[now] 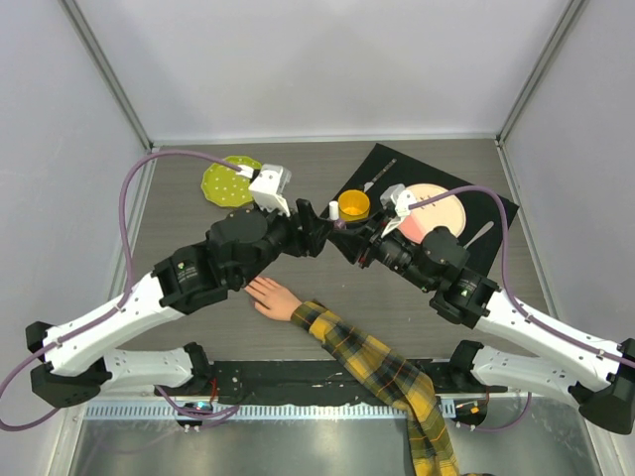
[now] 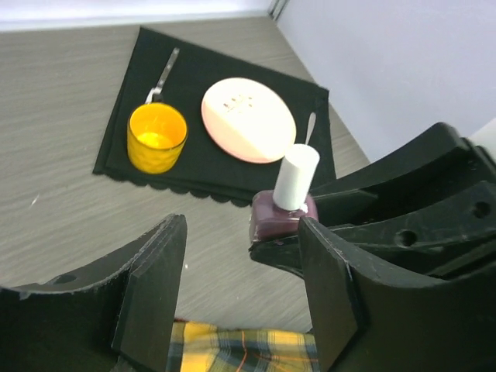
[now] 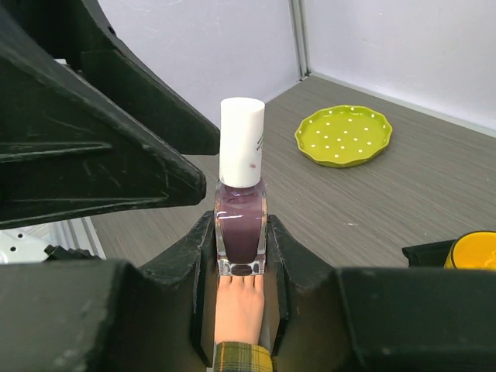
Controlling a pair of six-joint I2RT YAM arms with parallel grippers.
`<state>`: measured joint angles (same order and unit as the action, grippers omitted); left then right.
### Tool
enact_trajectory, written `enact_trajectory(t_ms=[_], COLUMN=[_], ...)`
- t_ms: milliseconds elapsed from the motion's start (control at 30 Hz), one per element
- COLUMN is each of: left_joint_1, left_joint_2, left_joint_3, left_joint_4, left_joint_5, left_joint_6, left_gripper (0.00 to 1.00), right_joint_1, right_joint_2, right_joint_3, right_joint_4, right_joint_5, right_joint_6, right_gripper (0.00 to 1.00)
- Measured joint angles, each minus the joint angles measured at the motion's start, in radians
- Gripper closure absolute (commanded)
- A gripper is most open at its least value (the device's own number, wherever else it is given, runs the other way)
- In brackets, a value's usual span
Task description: Paint the nails
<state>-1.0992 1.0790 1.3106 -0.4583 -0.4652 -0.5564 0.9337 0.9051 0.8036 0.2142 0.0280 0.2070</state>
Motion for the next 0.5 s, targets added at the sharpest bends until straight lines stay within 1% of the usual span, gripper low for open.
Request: enact_trajectory(t_ms=[167,233,500], left_joint_1=[-0.007,-0.007,-0.007], left_joint_2=[-0.01,-0.008,0.055], left_joint_3=[-0.027,-0.027,-0.015], left_joint_4=[0.101,0.128,0.164], left_joint_5=[-0.001,-0.002,0.011], left_joint_6=[0.053,0.067,0.091], left_gripper=[0.38,0.41,0.47], right_joint_1=[0.0,0.0,0.0], right_joint_2=[0.0,0.0,0.0], right_joint_3=[0.001,0.001,0.006], right_joint_4=[-0.014,-0.015,-0.014], right_joint_5=[0.015,0.015,0.014], right_joint_6=[-0.003,-0.003,-0.003], right_gripper=[0.99,0.99,0.99])
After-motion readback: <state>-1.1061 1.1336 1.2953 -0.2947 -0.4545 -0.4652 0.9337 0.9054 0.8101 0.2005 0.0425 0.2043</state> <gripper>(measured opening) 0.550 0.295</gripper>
